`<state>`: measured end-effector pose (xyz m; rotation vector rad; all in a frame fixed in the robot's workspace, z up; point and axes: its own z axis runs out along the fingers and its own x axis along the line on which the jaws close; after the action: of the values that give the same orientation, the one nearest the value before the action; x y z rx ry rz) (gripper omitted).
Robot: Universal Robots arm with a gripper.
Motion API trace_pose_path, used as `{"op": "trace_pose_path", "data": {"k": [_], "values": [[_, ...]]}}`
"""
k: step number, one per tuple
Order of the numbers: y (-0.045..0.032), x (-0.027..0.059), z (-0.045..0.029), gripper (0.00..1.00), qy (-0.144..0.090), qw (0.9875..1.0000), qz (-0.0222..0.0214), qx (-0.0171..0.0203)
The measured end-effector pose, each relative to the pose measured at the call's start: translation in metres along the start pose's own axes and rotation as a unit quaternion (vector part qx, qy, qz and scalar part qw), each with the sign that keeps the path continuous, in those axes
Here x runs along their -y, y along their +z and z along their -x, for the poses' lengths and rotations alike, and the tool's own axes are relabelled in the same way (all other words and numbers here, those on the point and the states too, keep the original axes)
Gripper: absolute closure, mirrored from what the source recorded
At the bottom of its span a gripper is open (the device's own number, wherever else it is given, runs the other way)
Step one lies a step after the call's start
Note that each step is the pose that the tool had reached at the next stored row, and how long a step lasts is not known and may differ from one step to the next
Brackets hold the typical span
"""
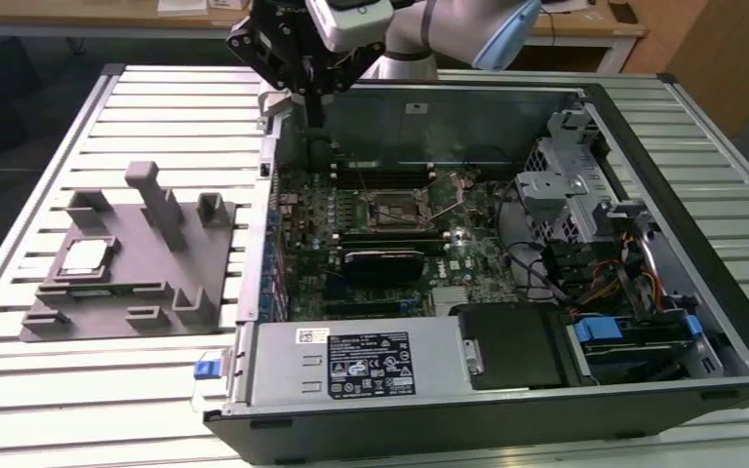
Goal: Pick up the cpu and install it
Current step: 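Reach for the cpu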
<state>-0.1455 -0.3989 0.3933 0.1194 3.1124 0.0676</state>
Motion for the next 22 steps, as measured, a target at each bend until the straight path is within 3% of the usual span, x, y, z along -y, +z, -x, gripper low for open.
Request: {"op": "trace_pose_path", "data": {"k": [22], "values": [[-0.0007, 0.0026, -0.0336, 0.89, 0.0, 1.0, 0.0, 0.0]]}}
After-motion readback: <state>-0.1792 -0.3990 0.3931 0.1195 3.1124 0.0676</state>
